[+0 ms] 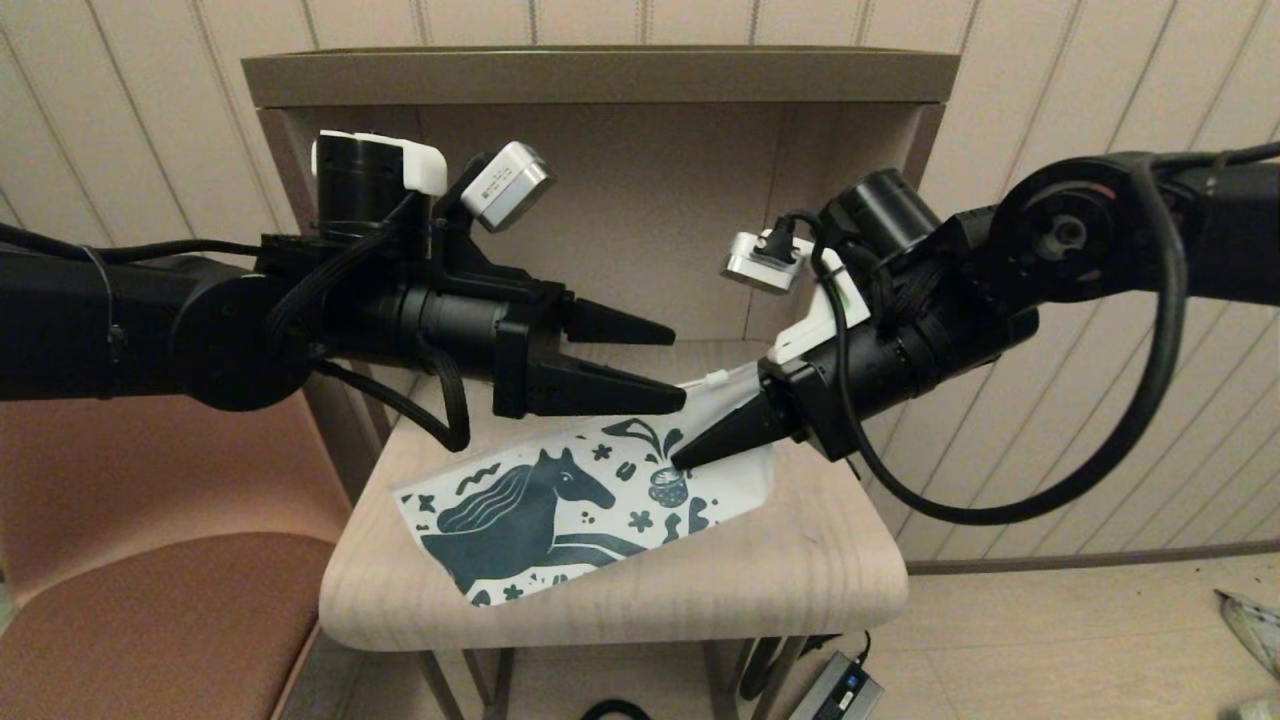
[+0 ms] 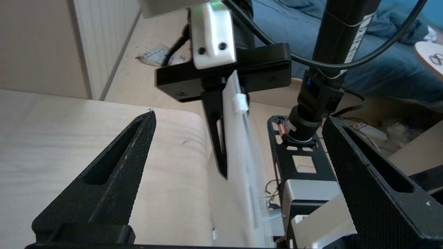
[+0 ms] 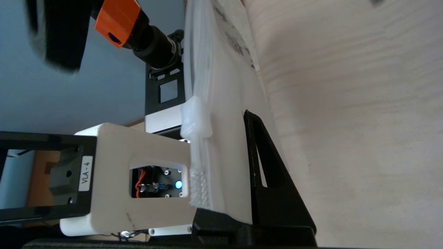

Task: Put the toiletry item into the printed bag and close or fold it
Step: Hand it to the other hand

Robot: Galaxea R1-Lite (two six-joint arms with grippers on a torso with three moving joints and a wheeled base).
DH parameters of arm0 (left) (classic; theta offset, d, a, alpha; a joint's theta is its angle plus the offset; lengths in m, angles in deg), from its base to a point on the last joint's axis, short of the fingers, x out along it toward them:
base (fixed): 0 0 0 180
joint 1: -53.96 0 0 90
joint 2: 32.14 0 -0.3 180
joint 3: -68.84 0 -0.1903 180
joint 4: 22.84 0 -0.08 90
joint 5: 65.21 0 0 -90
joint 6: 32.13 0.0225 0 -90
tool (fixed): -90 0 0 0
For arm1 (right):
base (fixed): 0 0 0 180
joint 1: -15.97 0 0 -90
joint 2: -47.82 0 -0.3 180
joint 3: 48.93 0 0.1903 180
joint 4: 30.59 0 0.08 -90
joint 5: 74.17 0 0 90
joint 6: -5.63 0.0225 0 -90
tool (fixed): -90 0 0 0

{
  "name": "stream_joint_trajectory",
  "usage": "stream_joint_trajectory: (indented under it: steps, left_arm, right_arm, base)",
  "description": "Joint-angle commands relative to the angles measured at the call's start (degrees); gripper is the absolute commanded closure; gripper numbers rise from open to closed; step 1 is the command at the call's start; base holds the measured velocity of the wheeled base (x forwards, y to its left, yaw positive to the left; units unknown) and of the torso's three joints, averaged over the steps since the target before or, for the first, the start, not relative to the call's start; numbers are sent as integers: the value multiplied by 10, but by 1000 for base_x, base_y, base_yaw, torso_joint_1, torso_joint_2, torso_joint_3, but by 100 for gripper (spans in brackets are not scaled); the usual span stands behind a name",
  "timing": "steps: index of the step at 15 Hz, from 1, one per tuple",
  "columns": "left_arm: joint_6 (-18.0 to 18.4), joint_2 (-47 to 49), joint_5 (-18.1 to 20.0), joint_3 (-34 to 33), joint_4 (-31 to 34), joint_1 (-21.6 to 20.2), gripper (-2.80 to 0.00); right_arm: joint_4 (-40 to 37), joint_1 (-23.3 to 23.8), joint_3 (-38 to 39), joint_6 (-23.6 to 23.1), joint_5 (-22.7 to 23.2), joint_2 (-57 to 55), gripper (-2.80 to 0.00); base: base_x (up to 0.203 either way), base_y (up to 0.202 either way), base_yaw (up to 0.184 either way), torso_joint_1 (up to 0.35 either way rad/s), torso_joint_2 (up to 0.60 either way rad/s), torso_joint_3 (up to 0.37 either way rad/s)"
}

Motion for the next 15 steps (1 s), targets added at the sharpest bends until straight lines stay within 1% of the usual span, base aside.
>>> stream_joint_trajectory:
  steps: [1,15]
  left_arm:
    - [0,2,4,0,0,3,-280]
    - [-10,16,4,16,-2,4,-280]
  right_arm:
    - [-3,-7,-11,-1,2,-8,0]
    - [-3,-13,-21,5,11,-10,0]
  base:
    - [0,0,0,0,0,0]
    - [0,0,0,0,0,0]
